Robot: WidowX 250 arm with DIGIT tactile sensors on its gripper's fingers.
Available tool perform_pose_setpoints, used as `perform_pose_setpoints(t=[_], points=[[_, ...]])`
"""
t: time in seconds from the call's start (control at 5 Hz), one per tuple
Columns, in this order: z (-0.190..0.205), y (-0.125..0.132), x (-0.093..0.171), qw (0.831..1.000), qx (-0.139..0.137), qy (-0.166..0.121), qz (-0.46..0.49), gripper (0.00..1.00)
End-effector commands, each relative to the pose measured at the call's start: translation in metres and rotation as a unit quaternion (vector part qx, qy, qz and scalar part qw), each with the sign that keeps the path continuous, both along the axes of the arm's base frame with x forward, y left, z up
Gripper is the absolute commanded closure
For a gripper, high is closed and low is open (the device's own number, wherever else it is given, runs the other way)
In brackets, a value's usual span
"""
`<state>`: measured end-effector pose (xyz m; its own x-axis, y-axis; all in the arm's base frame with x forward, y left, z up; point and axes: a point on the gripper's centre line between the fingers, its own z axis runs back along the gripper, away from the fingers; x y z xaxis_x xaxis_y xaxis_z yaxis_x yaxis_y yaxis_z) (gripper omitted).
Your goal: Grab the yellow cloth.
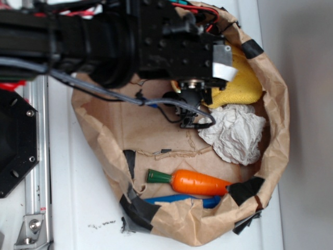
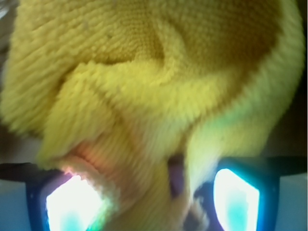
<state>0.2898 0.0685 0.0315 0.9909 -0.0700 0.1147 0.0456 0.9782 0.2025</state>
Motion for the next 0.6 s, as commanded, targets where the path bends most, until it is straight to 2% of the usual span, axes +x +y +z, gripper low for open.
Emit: perform_pose_setpoints(t=[0.0,0.2,0.4], points=[[0.01,-0.013,0.021,0.999,-0.014,-0.043,-0.012,1.0],[0.025,-0.016,0.014,0.998,-0.021,-0.061,-0.016,1.0],[0.063,-0.015,0.008,0.995,-0.064,-0.077,-0.022,1.0]])
